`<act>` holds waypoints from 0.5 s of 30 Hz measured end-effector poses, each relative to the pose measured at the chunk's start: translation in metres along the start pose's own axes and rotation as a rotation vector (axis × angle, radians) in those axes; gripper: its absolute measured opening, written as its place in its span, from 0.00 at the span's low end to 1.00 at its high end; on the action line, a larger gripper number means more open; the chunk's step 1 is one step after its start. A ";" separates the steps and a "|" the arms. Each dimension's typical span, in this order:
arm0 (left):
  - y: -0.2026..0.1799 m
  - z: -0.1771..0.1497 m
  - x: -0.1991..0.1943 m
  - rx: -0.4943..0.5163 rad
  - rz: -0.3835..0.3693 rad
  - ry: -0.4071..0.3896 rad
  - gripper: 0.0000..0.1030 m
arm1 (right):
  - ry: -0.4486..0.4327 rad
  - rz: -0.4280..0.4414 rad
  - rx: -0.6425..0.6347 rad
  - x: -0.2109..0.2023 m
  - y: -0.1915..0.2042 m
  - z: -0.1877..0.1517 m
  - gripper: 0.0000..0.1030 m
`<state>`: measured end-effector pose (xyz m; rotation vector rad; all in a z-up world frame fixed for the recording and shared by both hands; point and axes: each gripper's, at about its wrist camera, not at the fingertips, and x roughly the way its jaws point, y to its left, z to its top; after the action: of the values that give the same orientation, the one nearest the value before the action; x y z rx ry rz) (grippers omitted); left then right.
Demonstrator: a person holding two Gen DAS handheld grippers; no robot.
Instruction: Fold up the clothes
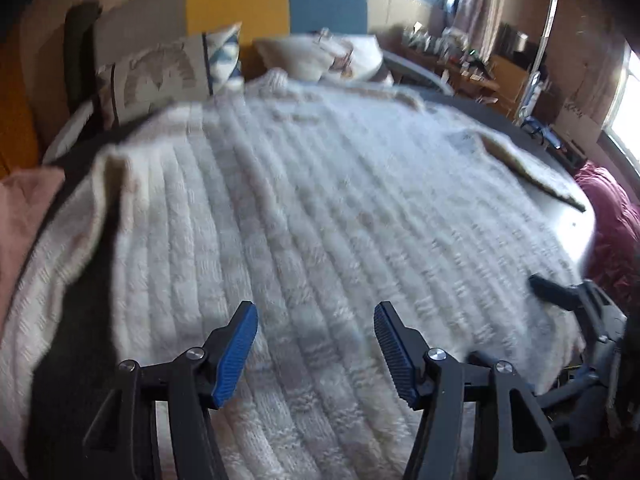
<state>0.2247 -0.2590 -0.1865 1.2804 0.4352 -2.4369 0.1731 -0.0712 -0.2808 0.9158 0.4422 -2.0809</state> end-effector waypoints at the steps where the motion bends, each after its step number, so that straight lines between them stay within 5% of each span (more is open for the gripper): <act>1: 0.005 -0.005 0.002 -0.025 -0.022 -0.024 0.62 | -0.010 -0.001 -0.003 0.000 -0.001 -0.001 1.00; 7: 0.013 -0.024 -0.006 -0.014 -0.064 -0.110 0.61 | -0.036 -0.014 0.001 0.000 0.001 -0.005 1.00; 15: 0.009 -0.017 -0.008 0.013 -0.048 -0.092 0.60 | -0.037 -0.017 0.009 -0.002 0.000 -0.006 1.00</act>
<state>0.2457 -0.2582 -0.1898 1.1706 0.4310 -2.5301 0.1768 -0.0666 -0.2835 0.8799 0.4229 -2.1134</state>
